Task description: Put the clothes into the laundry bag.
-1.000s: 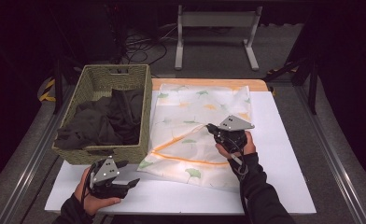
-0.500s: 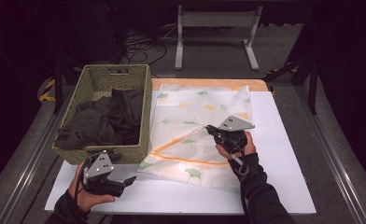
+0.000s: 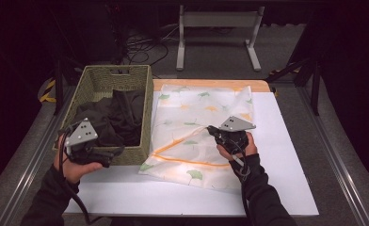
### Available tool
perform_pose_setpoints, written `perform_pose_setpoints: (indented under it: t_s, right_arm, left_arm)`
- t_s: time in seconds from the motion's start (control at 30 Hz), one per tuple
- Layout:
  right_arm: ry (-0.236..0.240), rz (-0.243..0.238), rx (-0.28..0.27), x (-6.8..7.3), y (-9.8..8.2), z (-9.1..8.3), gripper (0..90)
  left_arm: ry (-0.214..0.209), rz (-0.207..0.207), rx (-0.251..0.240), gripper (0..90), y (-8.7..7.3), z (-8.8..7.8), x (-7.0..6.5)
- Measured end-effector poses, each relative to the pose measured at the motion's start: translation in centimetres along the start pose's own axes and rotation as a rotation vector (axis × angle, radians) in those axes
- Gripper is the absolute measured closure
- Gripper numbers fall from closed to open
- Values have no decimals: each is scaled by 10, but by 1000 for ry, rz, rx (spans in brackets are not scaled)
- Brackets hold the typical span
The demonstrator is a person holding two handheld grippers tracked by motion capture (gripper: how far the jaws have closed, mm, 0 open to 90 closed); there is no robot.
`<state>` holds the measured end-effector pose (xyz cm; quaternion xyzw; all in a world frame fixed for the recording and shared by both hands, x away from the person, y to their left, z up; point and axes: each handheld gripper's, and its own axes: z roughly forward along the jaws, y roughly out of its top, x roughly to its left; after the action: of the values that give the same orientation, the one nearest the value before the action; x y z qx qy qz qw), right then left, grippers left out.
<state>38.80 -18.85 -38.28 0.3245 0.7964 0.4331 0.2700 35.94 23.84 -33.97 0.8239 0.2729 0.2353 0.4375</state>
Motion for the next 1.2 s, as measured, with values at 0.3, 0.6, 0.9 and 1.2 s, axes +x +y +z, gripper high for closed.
perform_pose_setpoints:
  t_s: [0.3, 0.6, 0.9, 1.2]
  right_arm:
    - [4, 16, 7, -1, -3, -3, 892]
    - [21, 16, 24, -1, -7, -2, 891]
    - [40, 9, 57, 1, -12, 5, 890]
    - [51, 9, 78, 1, -15, 8, 890]
  left_arm:
    - [30, 6, 141, 93, 22, 40, 44]
    - [37, 3, 334, 51, 14, 77, 60]
    - [2, -56, 570, 17, 1, 118, 78]
    - [-160, -83, 716, 1, -12, 149, 84]
